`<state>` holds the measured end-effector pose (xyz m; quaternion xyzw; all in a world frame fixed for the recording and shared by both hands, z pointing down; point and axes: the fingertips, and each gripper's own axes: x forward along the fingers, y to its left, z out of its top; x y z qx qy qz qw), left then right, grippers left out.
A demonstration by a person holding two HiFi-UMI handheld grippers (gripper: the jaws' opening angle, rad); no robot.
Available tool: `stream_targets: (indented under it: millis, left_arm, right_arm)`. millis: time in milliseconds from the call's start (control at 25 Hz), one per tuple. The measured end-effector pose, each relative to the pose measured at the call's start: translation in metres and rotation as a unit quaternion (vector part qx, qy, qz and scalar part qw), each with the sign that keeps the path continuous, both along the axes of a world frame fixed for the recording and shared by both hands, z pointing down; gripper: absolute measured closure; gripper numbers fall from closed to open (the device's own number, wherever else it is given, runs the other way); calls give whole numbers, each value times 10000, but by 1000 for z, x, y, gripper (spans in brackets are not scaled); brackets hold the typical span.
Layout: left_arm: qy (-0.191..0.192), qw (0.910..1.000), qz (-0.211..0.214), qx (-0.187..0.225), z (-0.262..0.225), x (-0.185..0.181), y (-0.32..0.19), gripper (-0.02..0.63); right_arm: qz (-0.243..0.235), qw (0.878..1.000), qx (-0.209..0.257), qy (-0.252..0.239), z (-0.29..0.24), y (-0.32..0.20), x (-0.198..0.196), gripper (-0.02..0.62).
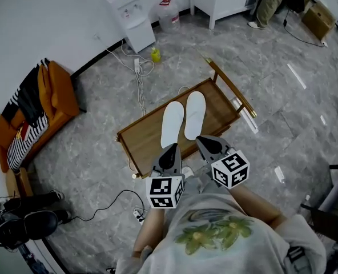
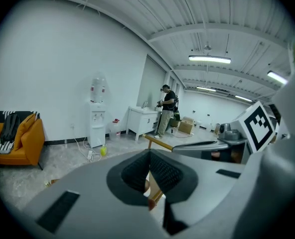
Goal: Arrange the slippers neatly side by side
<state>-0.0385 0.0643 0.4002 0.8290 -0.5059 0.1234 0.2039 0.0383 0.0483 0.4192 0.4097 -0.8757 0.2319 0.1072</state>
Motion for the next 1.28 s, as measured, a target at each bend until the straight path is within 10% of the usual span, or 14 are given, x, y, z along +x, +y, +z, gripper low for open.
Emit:
stream_targets:
  millis: [360,840,1280]
  left_arm:
    - [77,9997,175,-181,19,-10,-29,591]
    - [-182,9996,52,-229,48,-9,-56,591]
    - [-294,9975,-152,-618,99,-15,-76,591]
  right_arm:
    - [253,9994,-220,98,16,-28,-6,554]
    - [819,9935,-731,314,65,-66,16,343]
    - [962,9873,-1196,410,124,-102,23,328]
